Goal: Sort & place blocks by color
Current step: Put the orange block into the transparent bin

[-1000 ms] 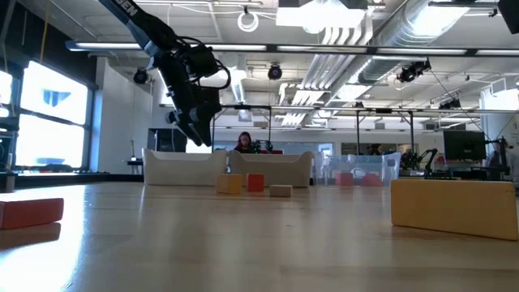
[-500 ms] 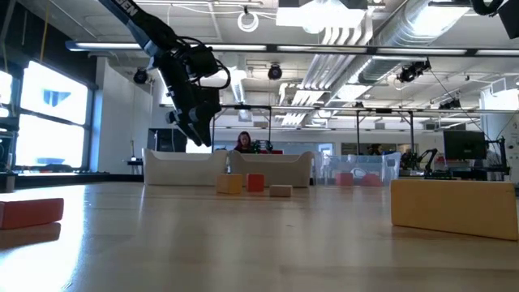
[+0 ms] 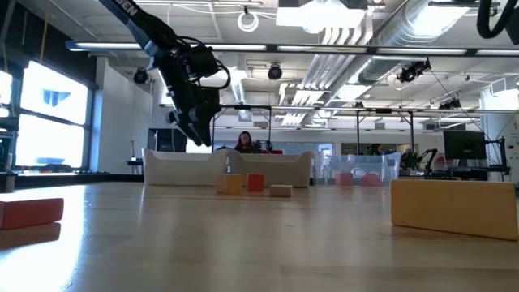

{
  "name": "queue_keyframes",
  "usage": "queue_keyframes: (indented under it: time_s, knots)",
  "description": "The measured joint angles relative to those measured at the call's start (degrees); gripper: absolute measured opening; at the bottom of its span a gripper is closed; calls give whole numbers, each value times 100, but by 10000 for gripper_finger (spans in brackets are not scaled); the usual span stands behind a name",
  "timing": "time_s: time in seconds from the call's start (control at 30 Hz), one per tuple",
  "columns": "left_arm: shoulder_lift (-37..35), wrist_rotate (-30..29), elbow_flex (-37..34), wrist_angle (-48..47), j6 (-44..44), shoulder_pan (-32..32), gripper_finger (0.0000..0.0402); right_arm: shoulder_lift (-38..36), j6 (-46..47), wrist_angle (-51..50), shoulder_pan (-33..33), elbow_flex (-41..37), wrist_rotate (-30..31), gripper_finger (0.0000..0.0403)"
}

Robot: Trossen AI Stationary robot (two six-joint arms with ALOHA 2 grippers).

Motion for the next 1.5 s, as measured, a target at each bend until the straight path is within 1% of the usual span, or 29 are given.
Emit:
queue_keyframes:
  time_s: [0.17, 0.27, 0.4, 0.5, 0.73, 0.83, 1.0, 1.17, 1.4, 1.5]
  knots:
    - [0, 0, 0, 0, -1, 0, 213, 2, 32, 802, 0, 0, 191, 209]
    - [0, 0, 0, -2, 1, -2, 213, 51, 76, 971, 0, 0, 350, 209]
    - [0, 0, 0, -2, 1, -2, 213, 207, 68, 1101, 2, 0, 236, 209]
    - [0, 0, 0, -2, 3, -2, 213, 303, -16, 1296, 2, 0, 222, 209]
    - [0, 0, 0, -2, 2, -2, 213, 539, -13, 1410, 2, 0, 174, 209]
    - [0, 0, 0, -2, 4, -2, 213, 676, -62, 1445, 0, -6, 15, 209]
    - [0, 0, 0, 0, 4, -2, 213, 734, 47, 1841, 0, -469, -324, 209]
    - [0, 0, 0, -4, 4, -2, 213, 737, 135, 1916, -6, -700, -356, 209]
    - [0, 0, 0, -3, 4, -2, 213, 734, -9, 2505, -78, -942, -274, 209]
    - [0, 0, 0, -3, 4, -2, 213, 722, -2, 2636, -92, -1093, -366, 209]
